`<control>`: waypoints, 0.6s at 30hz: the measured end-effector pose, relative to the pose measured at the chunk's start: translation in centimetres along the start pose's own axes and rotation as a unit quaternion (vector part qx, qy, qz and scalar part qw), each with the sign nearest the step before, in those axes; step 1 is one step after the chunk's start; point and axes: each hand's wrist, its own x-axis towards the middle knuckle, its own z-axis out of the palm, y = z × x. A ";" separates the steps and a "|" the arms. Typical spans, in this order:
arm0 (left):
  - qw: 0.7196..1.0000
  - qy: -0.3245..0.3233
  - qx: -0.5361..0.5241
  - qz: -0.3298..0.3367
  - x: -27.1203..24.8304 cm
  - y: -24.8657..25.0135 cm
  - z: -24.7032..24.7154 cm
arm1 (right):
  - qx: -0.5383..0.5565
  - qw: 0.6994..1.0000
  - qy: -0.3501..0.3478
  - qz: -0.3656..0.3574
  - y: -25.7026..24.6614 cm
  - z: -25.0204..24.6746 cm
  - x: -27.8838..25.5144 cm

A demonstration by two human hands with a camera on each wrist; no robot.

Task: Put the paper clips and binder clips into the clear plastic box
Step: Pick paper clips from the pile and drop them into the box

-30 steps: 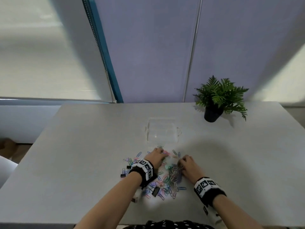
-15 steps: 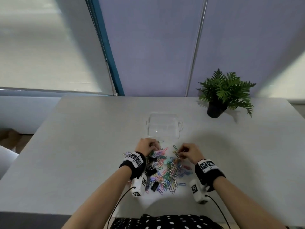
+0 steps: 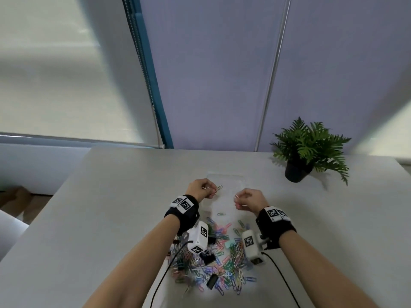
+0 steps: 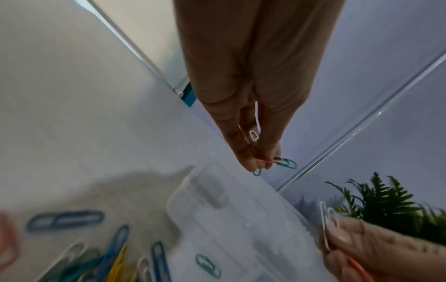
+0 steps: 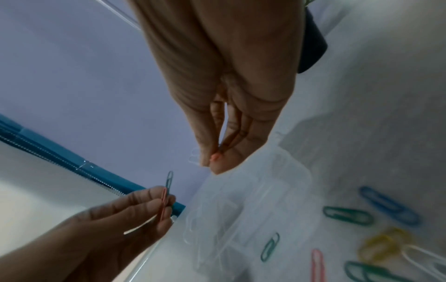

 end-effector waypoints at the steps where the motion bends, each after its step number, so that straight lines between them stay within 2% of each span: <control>1: 1.000 0.007 0.023 -0.001 0.6 0.4 0.0 | -0.001 1.000 0.004 0.006 -0.5 0.3 0.7; 4: 0.996 -0.015 0.089 -0.008 1.2 1.3 0.3 | -0.014 0.999 0.000 0.034 -0.8 0.9 2.6; 7: 0.986 -0.093 0.138 -0.025 0.5 1.4 0.6 | -0.130 0.988 -0.055 0.054 -0.3 1.2 3.1; 10: 0.981 -0.105 0.162 -0.008 -0.7 1.1 0.5 | -0.193 0.978 -0.066 0.047 0.0 0.6 2.5; 12: 0.982 -0.104 0.158 0.008 -1.7 0.7 0.5 | -0.205 0.977 -0.065 0.012 0.0 0.1 1.3; 14: 0.978 -0.122 0.168 0.029 -2.9 0.3 0.9 | -0.236 0.968 -0.059 -0.056 0.5 -0.5 -0.2; 18: 0.944 -0.181 0.268 0.063 -5.0 -0.5 2.6 | -0.347 0.915 -0.029 -0.204 2.6 -1.9 -2.6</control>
